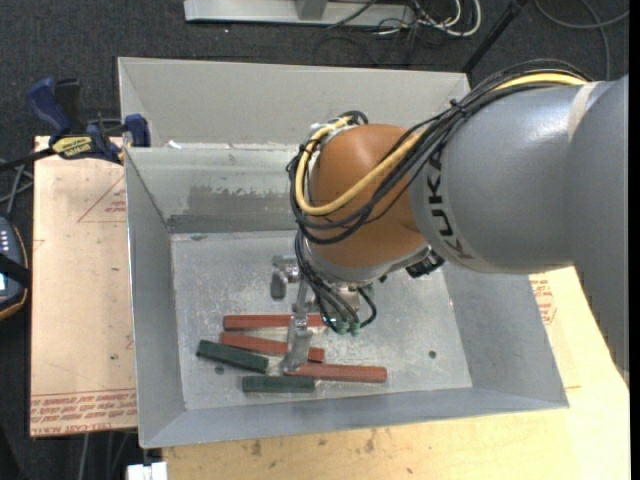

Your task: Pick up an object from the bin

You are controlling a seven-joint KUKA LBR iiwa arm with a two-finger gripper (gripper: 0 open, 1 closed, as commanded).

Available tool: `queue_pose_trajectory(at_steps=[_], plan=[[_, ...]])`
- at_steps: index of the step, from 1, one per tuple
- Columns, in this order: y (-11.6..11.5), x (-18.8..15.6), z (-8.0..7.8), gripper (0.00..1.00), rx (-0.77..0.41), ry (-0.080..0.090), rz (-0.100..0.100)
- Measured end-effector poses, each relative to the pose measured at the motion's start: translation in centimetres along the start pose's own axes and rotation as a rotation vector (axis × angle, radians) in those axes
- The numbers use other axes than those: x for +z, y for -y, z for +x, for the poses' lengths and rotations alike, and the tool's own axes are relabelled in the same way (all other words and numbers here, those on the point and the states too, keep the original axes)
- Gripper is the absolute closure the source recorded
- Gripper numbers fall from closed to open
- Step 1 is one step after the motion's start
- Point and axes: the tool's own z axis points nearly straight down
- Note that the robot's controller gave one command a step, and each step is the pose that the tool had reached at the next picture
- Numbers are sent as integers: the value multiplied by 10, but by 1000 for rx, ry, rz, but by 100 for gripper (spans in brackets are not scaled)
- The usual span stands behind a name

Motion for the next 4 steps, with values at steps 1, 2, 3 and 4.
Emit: queue_pose_trajectory(at_steps=[1, 2, 3, 4], plan=[[1, -3, -2, 0, 3, 6, -1], [0, 0, -3, 0, 5, 10, -2], [-11, 40, -2, 0, -108, 2, 2], [-3, 96, -2, 100, 195, 8, -4]])
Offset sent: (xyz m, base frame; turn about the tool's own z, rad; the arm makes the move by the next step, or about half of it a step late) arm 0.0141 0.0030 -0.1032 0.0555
